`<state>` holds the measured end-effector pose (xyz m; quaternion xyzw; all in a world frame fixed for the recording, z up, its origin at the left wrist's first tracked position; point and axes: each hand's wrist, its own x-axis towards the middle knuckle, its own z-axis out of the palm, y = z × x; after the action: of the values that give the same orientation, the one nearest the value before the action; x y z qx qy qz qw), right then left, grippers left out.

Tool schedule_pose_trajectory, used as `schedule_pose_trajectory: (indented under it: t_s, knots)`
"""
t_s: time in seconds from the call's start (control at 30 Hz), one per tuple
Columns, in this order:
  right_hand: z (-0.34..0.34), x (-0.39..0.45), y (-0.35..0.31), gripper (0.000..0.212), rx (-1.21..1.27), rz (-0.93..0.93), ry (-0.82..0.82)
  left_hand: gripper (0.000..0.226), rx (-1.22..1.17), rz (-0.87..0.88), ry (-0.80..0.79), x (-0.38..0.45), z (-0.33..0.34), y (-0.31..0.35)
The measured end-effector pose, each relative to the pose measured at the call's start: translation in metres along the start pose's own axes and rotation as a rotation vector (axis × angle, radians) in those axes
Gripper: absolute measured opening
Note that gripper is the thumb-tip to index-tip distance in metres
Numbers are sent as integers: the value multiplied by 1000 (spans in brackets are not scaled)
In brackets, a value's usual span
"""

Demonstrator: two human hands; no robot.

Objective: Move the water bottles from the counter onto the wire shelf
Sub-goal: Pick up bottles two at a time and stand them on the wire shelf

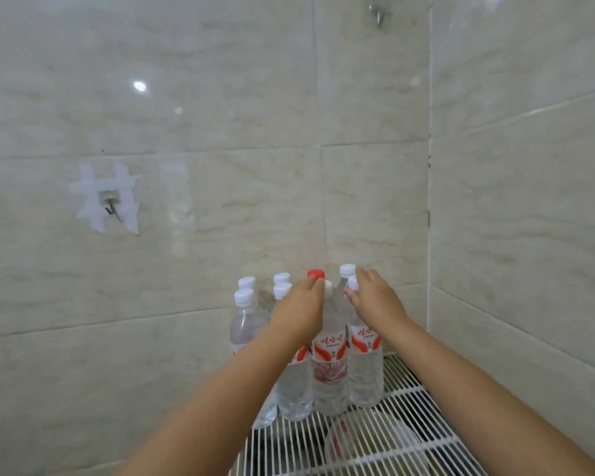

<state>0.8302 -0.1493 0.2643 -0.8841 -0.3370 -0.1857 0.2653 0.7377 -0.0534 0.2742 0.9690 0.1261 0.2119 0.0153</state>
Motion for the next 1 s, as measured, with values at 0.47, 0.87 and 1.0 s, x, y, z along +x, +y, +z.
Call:
schedule_pose_trajectory:
  t_s: [0.47, 0.87, 1.0]
  knots:
    - [1, -92, -106, 41, 180, -548, 183, 48, 279, -447, 165, -176, -53, -71]
    - [87, -325, -330, 40, 352, -847, -318, 37, 475, -994, -6, -494, -83, -128]
    - [114, -411, -400, 39, 412, -954, -372, 37, 484, -1139, -72, -599, -91, -156]
